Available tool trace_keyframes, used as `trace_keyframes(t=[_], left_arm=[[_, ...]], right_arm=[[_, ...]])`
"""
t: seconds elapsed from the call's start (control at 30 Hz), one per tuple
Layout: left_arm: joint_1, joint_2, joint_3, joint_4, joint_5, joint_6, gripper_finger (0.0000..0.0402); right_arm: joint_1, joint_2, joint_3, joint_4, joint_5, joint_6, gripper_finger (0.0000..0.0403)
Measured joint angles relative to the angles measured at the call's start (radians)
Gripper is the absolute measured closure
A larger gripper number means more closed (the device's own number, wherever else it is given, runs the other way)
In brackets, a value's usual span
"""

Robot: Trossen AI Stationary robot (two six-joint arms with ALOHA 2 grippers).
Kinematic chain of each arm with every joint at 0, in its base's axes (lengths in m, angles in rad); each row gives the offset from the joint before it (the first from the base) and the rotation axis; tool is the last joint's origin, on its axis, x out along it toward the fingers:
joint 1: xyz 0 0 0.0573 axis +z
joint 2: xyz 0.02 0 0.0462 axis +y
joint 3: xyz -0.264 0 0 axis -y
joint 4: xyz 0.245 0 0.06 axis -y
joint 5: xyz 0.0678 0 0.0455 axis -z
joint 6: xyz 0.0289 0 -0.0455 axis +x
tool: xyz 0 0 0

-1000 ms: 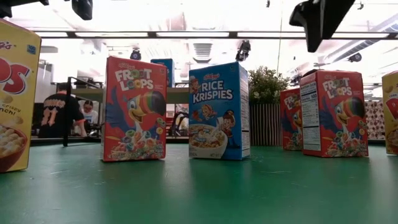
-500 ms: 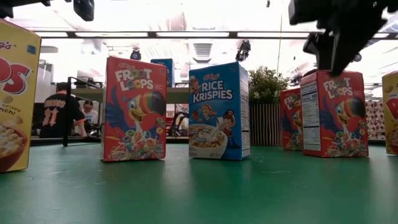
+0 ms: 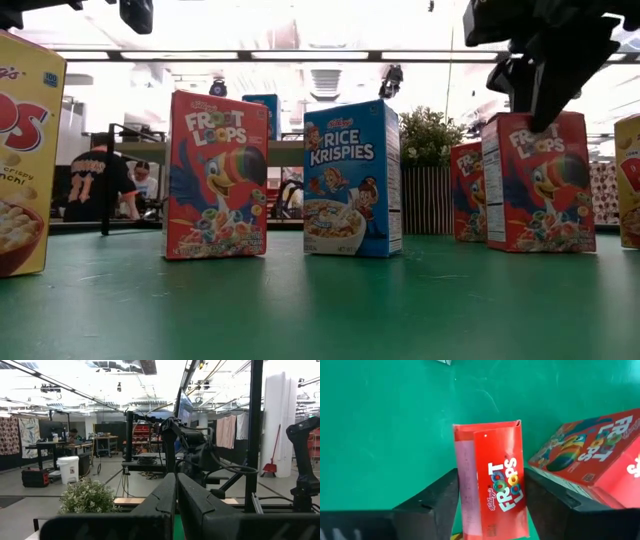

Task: Stack cereal on shelf
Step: Put the bottom right red cereal box on the shelf

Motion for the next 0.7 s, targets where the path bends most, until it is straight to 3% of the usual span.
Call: trace_keyframes(t=[0.4,0.7], left_arm=[[0.000,0.000,0.000,0.000,0.000,0.000,0.0402],[0.000,0.000,0.000,0.000,0.000,-0.003,0.0402]], right_arm=[[0.000,0.000,0.028,0.029,-0.003,0.000,0.0258],[-0.025,0.000,0.288,0.022,-0.009,-0.026,0.0261]])
